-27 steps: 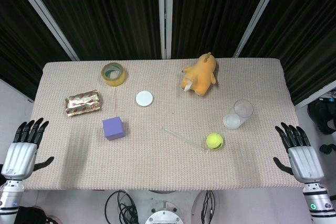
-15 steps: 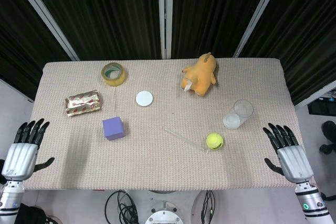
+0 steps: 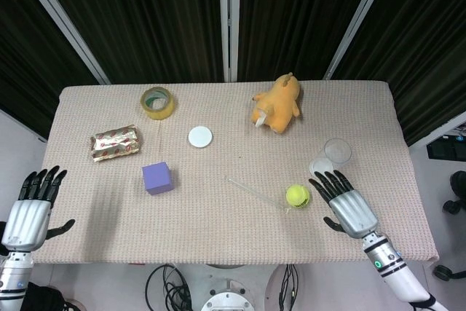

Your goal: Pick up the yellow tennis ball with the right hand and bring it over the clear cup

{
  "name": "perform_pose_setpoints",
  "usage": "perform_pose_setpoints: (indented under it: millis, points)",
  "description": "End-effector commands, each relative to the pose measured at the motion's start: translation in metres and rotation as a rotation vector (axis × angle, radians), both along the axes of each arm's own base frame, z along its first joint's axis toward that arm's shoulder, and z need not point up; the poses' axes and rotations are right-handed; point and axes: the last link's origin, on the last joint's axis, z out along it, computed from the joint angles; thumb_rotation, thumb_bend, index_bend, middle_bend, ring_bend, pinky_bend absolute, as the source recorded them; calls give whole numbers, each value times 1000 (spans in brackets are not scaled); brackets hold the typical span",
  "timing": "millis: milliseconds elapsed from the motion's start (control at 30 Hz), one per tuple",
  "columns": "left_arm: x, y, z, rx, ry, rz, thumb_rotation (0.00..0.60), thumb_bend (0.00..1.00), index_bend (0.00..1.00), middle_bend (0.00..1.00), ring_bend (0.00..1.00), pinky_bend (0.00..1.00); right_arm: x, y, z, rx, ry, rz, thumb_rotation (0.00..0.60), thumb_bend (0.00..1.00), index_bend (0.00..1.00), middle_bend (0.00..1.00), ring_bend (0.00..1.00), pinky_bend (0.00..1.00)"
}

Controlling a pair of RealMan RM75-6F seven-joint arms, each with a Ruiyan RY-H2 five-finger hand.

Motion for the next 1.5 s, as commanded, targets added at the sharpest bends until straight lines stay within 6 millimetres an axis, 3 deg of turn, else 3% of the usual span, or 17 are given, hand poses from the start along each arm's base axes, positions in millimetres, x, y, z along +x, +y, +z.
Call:
perform_pose_setpoints:
  millis: [33, 267, 500, 633, 733, 800, 1000, 1100, 1267, 1500]
  points:
    - [-1, -2, 2, 4, -2, 3, 600, 83, 0, 0, 0, 0, 10, -22, -21, 34, 12, 4, 600, 176, 0, 0, 0, 0]
    - [-4, -3, 3, 5, -15, 12, 600, 82, 0, 0, 0, 0, 16, -37, -45, 63, 32, -18, 600, 176, 0, 0, 0, 20]
    - [-5, -2, 4, 5, -14, 12, 600, 83, 0, 0, 0, 0, 19, -39, -58, 110, 27, -33, 600, 179, 0, 24, 20, 197]
    - [-6, -2, 4, 4, -14, 15, 600, 82, 0, 0, 0, 0, 22, -40, -63, 116, 25, -11, 600, 196, 16, 129, 169, 367]
    - [-7, -2, 5, 7, -23, 23, 600, 82, 0, 0, 0, 0, 22, -40, -65, 113, 33, 9, 600, 210, 123, 226, 291, 523]
    - [-9, -3, 6, 11, -32, 31, 600, 82, 0, 0, 0, 0, 21, -39, -65, 105, 34, 20, 600, 227, 245, 326, 374, 614]
    - [-11, -4, 5, 6, -32, 37, 600, 83, 1, 0, 0, 0, 20, -40, -62, 78, 24, 46, 600, 286, 498, 487, 509, 718]
    - [-11, -3, 6, 7, -34, 37, 600, 82, 1, 0, 0, 0, 22, -40, -56, 52, -7, 68, 600, 303, 594, 527, 550, 748]
    - [-10, -4, 7, 12, -35, 34, 600, 82, 1, 0, 0, 0, 34, -34, -37, 29, -116, 108, 600, 313, 616, 539, 562, 761]
    - [-9, -6, 11, 22, -21, 34, 600, 83, 2, 0, 0, 0, 70, -29, 24, -162, -259, 320, 600, 312, 618, 540, 562, 761]
